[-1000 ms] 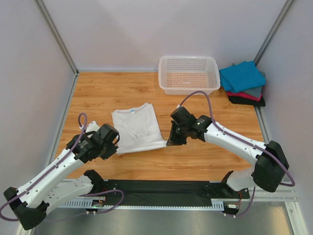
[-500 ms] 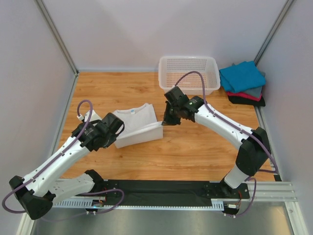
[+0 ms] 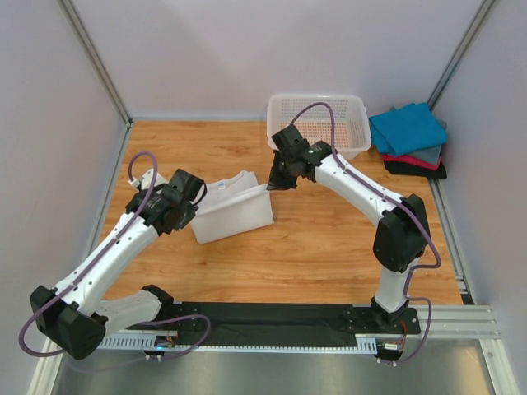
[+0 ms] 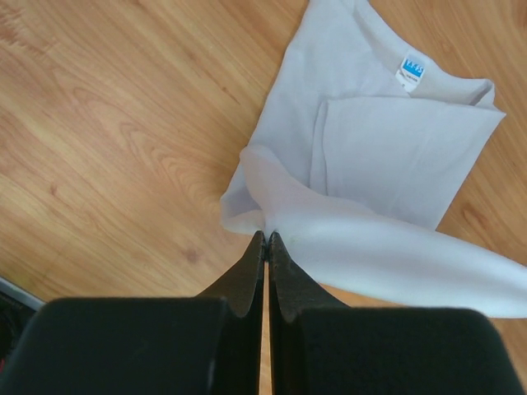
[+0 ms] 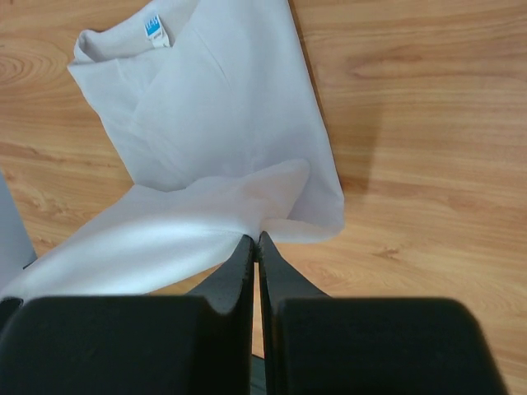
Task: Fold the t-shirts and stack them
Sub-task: Fold the tshirt
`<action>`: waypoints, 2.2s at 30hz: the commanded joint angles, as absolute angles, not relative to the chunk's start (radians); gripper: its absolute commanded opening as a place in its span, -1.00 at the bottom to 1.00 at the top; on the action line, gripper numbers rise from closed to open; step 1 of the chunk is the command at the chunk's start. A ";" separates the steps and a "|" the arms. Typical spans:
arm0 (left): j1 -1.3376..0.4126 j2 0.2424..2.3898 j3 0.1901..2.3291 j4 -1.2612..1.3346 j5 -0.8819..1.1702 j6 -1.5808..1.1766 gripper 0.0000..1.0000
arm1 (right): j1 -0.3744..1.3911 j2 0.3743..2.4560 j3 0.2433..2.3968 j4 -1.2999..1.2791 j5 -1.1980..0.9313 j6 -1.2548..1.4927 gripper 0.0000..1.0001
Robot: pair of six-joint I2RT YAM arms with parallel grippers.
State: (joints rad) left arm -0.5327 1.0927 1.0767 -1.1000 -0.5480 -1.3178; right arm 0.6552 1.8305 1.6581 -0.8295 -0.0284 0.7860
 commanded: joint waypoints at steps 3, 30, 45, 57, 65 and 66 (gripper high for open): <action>-0.434 1.135 1.095 -1.080 -0.517 -1.249 -1.00 | 0.615 1.930 1.790 -0.847 -0.021 0.753 -0.99; -0.172 1.517 1.129 -0.695 -0.410 -1.109 -1.00 | 0.537 2.433 2.243 -0.652 -0.178 0.744 -0.99; -0.092 1.651 1.187 -0.597 -0.402 -1.066 -0.39 | 0.537 2.529 2.327 -0.388 -0.270 0.721 0.30; -0.080 1.474 1.195 -0.471 -0.272 -0.810 0.81 | 0.575 2.292 2.166 -0.360 -0.388 0.542 0.31; -0.101 1.393 1.002 -0.126 -0.008 -0.870 -0.78 | 0.603 2.137 1.893 -0.368 -0.311 0.431 -0.59; -0.101 1.410 1.003 -0.124 -0.006 -0.877 -0.94 | 0.604 2.137 1.878 -0.362 -0.301 0.426 -0.64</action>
State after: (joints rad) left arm -0.0963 1.3537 1.0279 -0.2363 -0.0990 -0.8635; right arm 0.5991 2.1666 1.9423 -0.3862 -0.3412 0.4992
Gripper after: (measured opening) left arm 0.100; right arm 0.196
